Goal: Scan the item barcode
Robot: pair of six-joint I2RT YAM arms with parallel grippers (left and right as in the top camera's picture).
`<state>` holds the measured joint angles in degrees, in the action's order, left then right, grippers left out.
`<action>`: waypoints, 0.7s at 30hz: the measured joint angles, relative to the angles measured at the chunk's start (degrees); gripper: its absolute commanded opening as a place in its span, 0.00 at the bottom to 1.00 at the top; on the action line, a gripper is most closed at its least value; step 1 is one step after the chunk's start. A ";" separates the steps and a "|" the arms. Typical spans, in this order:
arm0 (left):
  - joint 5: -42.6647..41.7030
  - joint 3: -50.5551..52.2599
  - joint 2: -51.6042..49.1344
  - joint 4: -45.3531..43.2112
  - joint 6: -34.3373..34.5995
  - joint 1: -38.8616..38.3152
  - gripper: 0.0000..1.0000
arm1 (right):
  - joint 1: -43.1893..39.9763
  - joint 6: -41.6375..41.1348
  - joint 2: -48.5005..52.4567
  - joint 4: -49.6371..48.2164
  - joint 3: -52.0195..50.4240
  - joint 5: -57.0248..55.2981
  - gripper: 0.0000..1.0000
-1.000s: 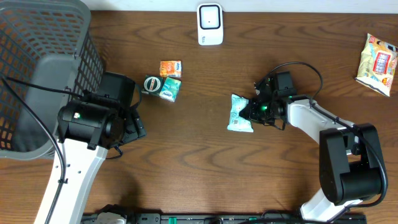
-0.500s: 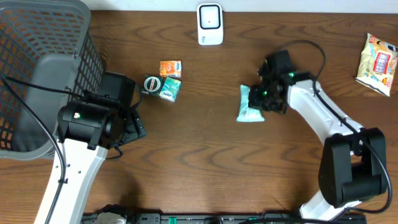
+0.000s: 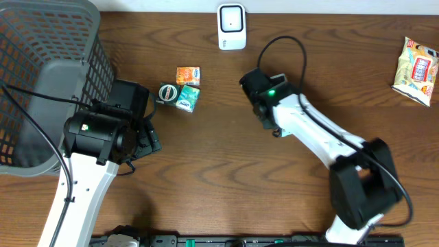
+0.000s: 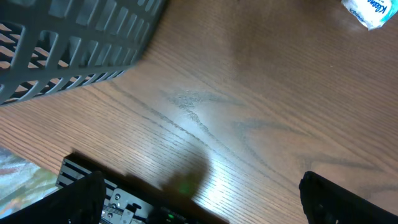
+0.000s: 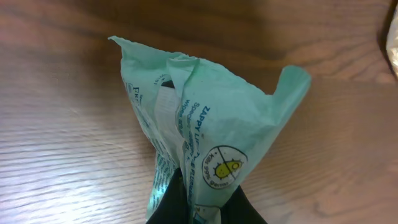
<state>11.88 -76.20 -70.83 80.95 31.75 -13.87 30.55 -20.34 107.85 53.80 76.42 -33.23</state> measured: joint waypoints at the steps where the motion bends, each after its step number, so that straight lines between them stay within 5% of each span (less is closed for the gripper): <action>1: 0.00 0.00 0.00 0.00 0.00 0.00 0.98 | 0.31 0.00 1.22 0.15 0.00 -0.63 0.01; 4: 0.00 0.02 0.00 0.00 0.00 0.00 0.97 | 1.01 0.00 4.15 0.35 -0.04 -1.92 0.04; 9: 0.00 0.00 0.00 0.00 0.00 0.00 0.98 | 4.00 0.15 6.19 0.92 -0.09 -3.04 0.29; 16: 0.00 0.00 0.00 0.00 0.00 0.00 0.98 | 10.54 0.00 6.19 2.51 0.87 -2.47 0.31; 21: -0.02 0.00 0.00 0.00 0.00 0.00 0.98 | 12.79 -1.07 6.19 2.73 3.37 -1.88 0.43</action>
<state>11.86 -76.20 -70.83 80.95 31.75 -13.87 43.33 -21.41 114.04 56.53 79.79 -35.11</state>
